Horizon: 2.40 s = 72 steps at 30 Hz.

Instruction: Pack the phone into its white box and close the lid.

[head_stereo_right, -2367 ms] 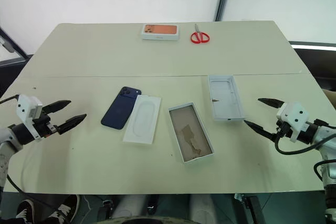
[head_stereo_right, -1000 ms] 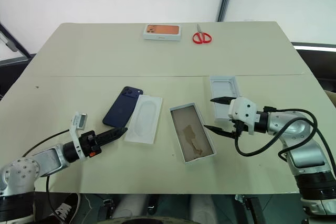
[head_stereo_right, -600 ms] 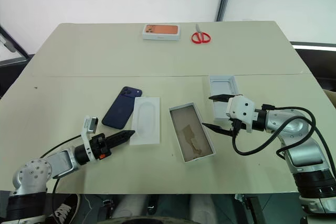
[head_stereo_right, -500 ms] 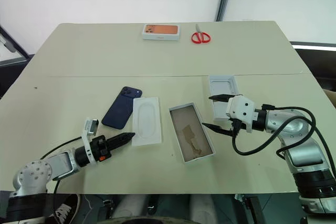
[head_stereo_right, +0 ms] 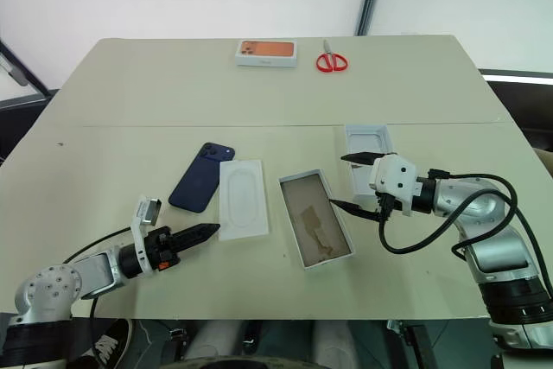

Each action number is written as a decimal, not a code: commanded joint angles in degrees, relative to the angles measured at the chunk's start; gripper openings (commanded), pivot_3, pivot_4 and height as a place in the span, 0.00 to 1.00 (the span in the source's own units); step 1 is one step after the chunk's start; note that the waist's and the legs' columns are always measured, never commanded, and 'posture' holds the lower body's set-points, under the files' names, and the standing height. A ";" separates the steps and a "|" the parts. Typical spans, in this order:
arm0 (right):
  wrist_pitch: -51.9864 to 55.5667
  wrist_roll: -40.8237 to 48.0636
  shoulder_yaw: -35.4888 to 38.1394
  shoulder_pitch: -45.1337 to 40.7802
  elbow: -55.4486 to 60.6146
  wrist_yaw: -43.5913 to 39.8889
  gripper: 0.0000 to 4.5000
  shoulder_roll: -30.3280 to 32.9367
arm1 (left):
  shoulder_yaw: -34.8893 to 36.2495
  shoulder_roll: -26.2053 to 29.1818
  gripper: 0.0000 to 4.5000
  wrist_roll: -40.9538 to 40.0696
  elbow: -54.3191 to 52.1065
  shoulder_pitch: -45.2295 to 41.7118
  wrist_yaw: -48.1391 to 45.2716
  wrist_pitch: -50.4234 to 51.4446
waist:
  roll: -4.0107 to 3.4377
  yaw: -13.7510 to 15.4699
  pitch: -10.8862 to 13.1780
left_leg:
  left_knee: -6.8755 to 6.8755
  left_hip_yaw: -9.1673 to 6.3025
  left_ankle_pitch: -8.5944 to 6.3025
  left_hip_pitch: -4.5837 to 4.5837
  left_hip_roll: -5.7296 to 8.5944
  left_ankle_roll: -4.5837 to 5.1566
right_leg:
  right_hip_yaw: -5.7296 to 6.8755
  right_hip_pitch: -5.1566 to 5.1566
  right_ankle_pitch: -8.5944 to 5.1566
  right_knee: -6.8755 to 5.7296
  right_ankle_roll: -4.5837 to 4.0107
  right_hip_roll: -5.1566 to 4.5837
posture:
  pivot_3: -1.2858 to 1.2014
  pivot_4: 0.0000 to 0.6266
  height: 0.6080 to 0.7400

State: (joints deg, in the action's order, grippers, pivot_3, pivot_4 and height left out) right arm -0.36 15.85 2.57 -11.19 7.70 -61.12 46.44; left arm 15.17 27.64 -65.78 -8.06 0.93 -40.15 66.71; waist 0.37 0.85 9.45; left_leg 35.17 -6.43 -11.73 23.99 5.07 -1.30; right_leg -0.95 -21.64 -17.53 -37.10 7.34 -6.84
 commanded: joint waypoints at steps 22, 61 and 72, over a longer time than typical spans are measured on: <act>-1.38 -0.66 -0.09 -1.15 1.05 0.83 1.00 -1.04 | 3.53 4.90 0.85 -3.02 -0.56 1.83 2.60 4.57 | -0.11 -0.35 -0.05 | -0.07 0.00 -0.01 0.09 -0.03 0.01 | -0.05 -0.32 -0.02 0.02 -0.03 0.01 | 0.52 0.24 1.00; -1.54 -1.03 -0.71 -2.62 1.34 2.15 1.00 -1.79 | -3.85 -2.19 0.01 -1.18 -0.37 -3.41 10.44 8.72 | -0.28 -0.12 -0.15 | -0.10 -0.01 -0.03 -0.29 0.01 0.02 | -0.02 0.26 -0.06 0.14 -0.07 -0.03 | 0.52 0.24 1.00; -2.22 -1.54 -0.96 -2.01 1.04 2.53 1.00 -2.39 | 8.13 -1.05 0.70 -10.98 0.66 -4.84 17.17 7.49 | -0.01 -0.30 0.02 | -0.09 -0.03 -0.02 0.13 -0.03 0.01 | -0.03 -0.13 -0.04 0.10 -0.04 0.03 | 0.52 0.24 1.00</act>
State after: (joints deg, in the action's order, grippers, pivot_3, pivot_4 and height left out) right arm -1.62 14.16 0.95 -12.76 7.54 -59.03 44.16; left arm 21.16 26.18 -74.52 -7.39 -4.10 -23.17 75.19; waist 0.36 0.56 9.46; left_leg 35.10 -6.45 -11.74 24.21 5.05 -1.28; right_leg -0.98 -21.89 -17.56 -37.00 7.32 -6.81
